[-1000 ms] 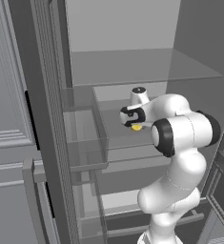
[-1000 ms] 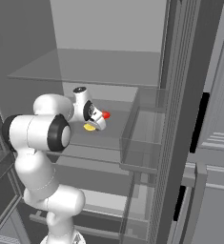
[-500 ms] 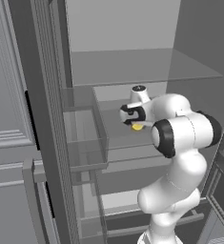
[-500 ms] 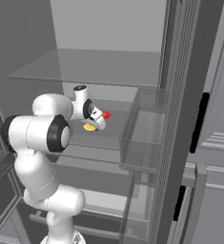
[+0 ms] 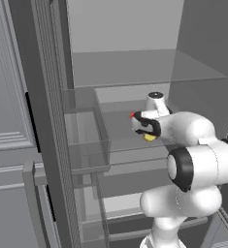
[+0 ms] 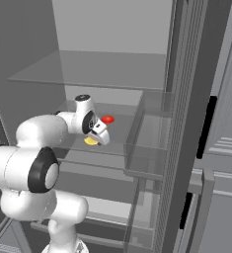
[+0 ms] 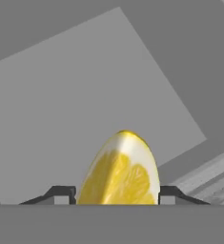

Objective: Grab a lemon wedge from the fridge and one ice cube from the ice bowl, and put them in the glass of lemonade.

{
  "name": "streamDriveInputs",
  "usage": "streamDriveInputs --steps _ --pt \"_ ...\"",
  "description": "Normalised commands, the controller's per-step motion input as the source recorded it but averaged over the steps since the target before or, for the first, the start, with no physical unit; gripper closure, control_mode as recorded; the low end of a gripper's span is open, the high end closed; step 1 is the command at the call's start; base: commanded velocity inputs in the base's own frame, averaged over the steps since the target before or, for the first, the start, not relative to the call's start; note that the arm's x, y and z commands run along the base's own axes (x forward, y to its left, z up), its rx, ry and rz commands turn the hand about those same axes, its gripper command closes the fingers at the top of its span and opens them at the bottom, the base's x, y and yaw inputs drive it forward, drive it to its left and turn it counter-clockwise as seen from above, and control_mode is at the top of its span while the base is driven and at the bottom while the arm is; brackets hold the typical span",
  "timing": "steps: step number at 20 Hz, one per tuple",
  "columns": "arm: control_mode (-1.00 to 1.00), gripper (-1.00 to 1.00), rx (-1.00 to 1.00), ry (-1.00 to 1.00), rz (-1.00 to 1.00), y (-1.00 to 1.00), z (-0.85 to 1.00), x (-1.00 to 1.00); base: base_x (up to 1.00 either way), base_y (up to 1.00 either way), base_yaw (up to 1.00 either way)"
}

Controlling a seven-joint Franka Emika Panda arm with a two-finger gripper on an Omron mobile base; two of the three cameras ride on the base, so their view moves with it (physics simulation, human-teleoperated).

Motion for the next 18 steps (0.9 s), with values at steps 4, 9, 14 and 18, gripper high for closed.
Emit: streamDriveInputs --steps 4,9,14,18 --pt "-1.0 1.0 0.08 0.0 0.0 -0.34 0.67 -0.99 0.0 0.0 0.0" --pt "-1.0 1.0 0.01 0.0 0.09 -0.04 0.98 -1.0 0.0 0.0 0.0" --pt "-1.0 1.0 0.0 -0.04 0.2 0.01 0.94 -1.0 0.0 0.0 0.0" --pt "-1.0 1.0 -0.04 -0.08 0.3 0.11 1.0 -1.0 0.0 0.0 0.0"
